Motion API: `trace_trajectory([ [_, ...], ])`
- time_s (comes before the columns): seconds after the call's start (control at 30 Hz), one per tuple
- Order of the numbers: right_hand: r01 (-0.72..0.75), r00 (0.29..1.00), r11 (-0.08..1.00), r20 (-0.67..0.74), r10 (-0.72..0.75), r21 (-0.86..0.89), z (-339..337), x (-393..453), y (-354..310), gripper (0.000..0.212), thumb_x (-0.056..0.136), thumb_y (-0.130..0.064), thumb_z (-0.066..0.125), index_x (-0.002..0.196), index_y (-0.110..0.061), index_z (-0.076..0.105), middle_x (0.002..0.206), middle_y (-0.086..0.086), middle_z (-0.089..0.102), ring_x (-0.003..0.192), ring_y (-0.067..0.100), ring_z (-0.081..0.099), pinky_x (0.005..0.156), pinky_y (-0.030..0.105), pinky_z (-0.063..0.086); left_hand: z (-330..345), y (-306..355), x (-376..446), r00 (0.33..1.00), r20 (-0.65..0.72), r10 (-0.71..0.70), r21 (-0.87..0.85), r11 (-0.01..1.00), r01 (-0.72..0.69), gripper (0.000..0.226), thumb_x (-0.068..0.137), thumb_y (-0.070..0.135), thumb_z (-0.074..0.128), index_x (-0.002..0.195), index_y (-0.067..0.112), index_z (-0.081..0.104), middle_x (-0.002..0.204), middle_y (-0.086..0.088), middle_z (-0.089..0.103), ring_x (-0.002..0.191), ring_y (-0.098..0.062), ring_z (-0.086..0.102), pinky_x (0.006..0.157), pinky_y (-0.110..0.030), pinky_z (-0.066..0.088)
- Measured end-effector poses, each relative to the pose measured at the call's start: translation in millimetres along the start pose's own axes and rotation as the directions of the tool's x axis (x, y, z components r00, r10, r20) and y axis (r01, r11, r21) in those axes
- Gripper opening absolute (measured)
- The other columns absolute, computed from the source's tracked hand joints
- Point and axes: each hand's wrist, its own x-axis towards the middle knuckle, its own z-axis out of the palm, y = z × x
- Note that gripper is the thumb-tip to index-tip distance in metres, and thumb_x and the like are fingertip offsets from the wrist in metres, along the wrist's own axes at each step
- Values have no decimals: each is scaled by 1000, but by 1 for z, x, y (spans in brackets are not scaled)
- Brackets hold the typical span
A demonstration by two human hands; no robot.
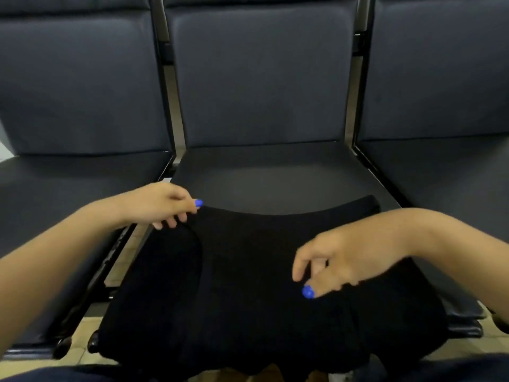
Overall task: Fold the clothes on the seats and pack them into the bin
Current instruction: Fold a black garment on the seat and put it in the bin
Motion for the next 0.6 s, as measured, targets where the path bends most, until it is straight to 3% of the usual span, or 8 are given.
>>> trace_trajectory([
  [0.07, 30, 986, 999, -162, -25, 30, -13, 14, 6, 34, 97, -35, 49, 129, -22, 50, 93, -10, 56, 80, 5, 53, 70, 18, 46, 6, -12, 29, 954, -299, 8, 120, 992, 29, 22, 95, 30, 54, 103, 14, 67, 105, -4, 63, 91, -18, 58, 75, -26, 43],
  [0.13, 46, 924, 998, -382, -29, 35, -19, 31, 23, 31, 98, -36, 47, 126, -23, 53, 95, -13, 58, 83, 3, 54, 71, 15, 43, 20, -30, 46, 898, -437, 45, 215, 975, 56, 29, 95, 26, 53, 121, 15, 61, 126, -9, 56, 112, -26, 53, 93, -33, 42],
  [0.2, -44, 831, 999, -556, 34, -3, -19, 48, 53, 34, 99, -39, 42, 129, -25, 52, 118, -7, 59, 107, 10, 54, 91, 25, 43, 34, -48, 54, 897, -441, 46, 317, 942, 107, 40, 97, 29, 48, 136, 21, 49, 144, -4, 44, 130, -28, 42, 105, -44, 36],
  [0.27, -217, 754, 974, -644, 130, -58, -12, 60, 84, 43, 100, -44, 35, 139, -28, 42, 142, -4, 46, 132, 18, 39, 110, 37, 30, 43, -61, 57, 917, -398, 41, 424, 894, 144, 46, 99, 36, 41, 144, 26, 38, 154, 0, 31, 141, -23, 28, 113, -45, 27],
  [0.4, -465, 756, 881, -554, 348, -82, 3, 69, 130, 70, 91, -62, 8, 153, -29, 5, 160, -7, 1, 148, 15, -4, 118, 38, -2, 45, -73, 60, 944, -321, -70, 324, 929, 179, 50, 101, 44, 31, 149, 34, 25, 160, 4, 10, 147, -22, 13, 118, -42, 15],
  [0.47, -502, 730, 861, -573, 372, -82, 2, 71, 139, 59, 99, -53, 11, 152, -30, -3, 160, -6, -8, 147, 15, -11, 118, 41, -6, 45, -75, 62, 939, -335, -73, 273, 947, 171, 50, 100, 43, 33, 148, 33, 26, 160, 4, 11, 146, -22, 16, 117, -43, 18],
  [0.6, -528, 608, 849, -707, 361, -20, -5, 77, 145, 52, 103, -41, 25, 152, -29, 12, 161, -6, 5, 148, 15, 4, 119, 36, 6, 42, -72, 61, 897, -442, 0, 247, 961, 122, 31, 99, 32, 42, 129, 25, 49, 147, 2, 37, 130, -23, 40, 101, -41, 36],
])
